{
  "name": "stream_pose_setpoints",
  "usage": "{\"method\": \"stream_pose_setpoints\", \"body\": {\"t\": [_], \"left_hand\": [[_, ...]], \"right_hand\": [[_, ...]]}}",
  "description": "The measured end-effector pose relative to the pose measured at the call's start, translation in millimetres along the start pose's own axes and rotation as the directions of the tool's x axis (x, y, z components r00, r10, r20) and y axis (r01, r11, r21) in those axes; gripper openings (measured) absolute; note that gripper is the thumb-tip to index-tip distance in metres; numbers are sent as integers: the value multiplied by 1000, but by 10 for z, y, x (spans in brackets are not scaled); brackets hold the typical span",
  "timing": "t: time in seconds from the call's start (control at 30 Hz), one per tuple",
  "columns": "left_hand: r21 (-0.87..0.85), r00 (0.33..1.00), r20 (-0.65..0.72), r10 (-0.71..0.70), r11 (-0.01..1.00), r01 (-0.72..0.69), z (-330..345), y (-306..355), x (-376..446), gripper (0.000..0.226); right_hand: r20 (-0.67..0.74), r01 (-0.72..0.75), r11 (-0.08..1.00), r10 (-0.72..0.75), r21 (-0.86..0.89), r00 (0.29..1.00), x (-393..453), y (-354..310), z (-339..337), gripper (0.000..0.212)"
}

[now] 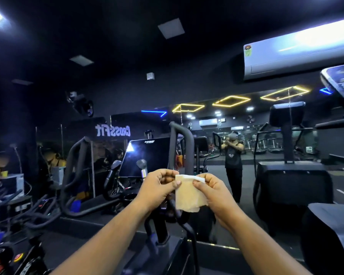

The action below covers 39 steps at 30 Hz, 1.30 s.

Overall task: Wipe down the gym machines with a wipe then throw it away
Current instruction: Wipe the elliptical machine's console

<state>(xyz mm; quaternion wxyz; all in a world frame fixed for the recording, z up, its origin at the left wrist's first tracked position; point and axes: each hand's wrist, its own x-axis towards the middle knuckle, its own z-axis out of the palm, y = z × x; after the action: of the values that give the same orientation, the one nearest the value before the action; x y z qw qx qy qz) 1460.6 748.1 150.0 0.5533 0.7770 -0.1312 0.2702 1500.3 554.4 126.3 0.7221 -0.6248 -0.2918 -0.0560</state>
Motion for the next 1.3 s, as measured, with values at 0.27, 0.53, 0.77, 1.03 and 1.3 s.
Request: {"method": "stream_pose_setpoints", "body": {"t": [0.27,0.53,0.77,1.03,1.3], "left_hand": [[358,982,-26,187,919,-166,198,-867,1641,30],[805,927,64,371,529,-267,220,-1246,2893,65],[939,940,171,296,241,-247,161,-1552,3306,77],[918,910,161,382,280,-280,130,-1845,3337,81],[897,895,200,400,294,-331,75,-1834,3338,85]], "right_hand": [[-35,71,992,-75,-104,997,1812,497,-528,17],[-21,502,627,-637,-596,771,3163,251,-563,33],[375,469,54,-524,-882,765,3647,584,-400,55],[338,454,141,-485,-880,806,3483,816,-367,50],[279,339,41,-480,-940,832,3805,650,-145,57]]}}
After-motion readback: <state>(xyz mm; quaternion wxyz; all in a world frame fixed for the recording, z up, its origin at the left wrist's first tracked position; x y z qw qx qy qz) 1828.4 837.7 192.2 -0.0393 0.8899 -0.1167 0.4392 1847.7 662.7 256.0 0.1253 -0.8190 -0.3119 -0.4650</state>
